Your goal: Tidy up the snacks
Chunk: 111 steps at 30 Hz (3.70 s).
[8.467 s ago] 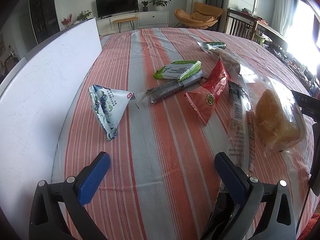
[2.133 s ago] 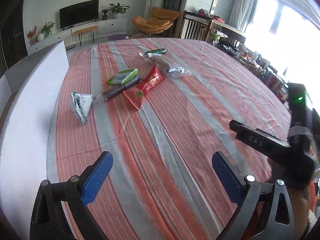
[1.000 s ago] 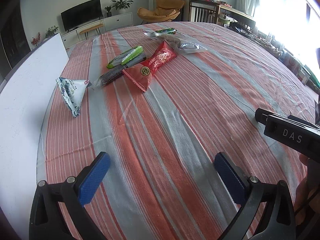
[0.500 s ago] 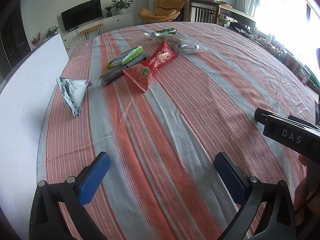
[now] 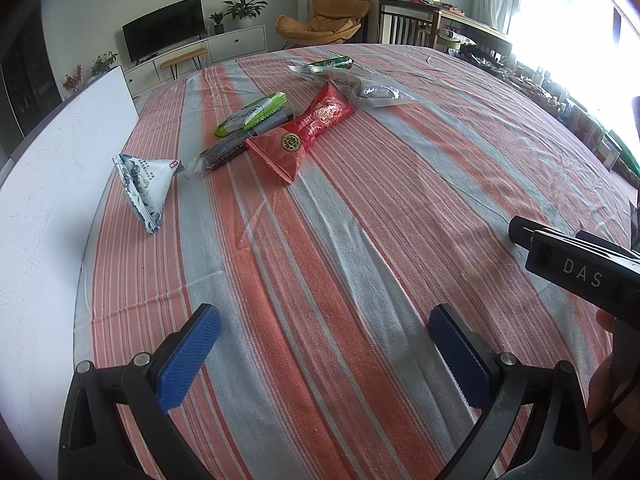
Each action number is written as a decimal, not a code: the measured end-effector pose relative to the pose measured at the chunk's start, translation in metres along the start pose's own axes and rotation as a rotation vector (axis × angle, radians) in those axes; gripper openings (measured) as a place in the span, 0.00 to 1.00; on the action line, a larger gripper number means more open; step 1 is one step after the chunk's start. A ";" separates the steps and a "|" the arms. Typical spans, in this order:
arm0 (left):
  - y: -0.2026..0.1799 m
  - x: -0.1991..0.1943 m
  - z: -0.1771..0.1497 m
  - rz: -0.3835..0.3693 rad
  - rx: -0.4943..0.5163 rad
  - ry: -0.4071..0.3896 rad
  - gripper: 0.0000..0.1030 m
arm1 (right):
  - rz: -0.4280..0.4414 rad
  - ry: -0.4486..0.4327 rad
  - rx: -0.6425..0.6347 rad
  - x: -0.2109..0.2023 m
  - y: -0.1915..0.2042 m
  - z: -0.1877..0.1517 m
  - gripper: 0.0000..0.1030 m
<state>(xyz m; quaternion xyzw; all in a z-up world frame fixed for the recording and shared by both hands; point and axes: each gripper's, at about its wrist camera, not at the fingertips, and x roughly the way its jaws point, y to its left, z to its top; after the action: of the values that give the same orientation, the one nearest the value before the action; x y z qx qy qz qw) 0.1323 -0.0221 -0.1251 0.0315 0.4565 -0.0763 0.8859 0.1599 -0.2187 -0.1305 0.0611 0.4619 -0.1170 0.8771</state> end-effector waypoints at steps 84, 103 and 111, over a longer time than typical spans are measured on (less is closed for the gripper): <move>0.044 0.003 0.002 0.042 -0.058 0.010 1.00 | 0.000 -0.004 0.001 -0.002 0.001 -0.002 0.90; 0.044 0.003 0.003 0.042 -0.058 0.010 1.00 | 0.000 -0.005 0.001 -0.002 0.001 -0.002 0.90; 0.043 0.003 0.002 0.042 -0.058 0.010 1.00 | 0.000 -0.006 0.001 -0.002 0.001 -0.002 0.90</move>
<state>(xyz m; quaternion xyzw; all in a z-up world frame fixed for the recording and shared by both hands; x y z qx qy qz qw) 0.1431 0.0201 -0.1267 0.0157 0.4619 -0.0444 0.8857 0.1572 -0.2169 -0.1297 0.0612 0.4594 -0.1173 0.8783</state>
